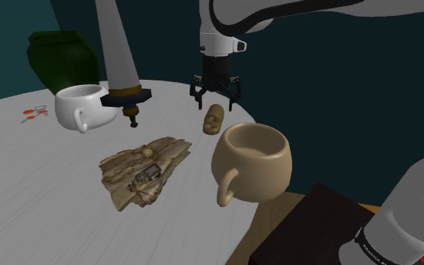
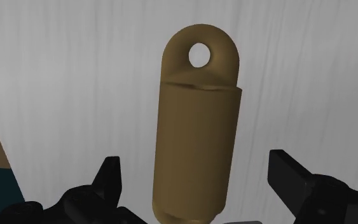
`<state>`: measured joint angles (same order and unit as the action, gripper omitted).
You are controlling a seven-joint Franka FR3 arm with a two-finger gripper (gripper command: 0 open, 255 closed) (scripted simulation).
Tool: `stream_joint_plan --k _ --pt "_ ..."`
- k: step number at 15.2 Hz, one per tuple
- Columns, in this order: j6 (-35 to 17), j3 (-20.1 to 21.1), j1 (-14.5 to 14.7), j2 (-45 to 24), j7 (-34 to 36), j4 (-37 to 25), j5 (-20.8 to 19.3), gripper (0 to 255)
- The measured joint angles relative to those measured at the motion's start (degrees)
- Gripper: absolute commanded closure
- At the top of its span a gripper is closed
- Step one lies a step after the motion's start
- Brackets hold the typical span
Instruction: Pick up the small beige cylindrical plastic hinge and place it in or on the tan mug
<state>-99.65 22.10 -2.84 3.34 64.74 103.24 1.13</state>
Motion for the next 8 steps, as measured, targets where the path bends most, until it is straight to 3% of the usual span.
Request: stream_joint_plan --k 8 --pt "-3.5 0.1 0.1 -0.1 0.2 3.4 0.0 0"
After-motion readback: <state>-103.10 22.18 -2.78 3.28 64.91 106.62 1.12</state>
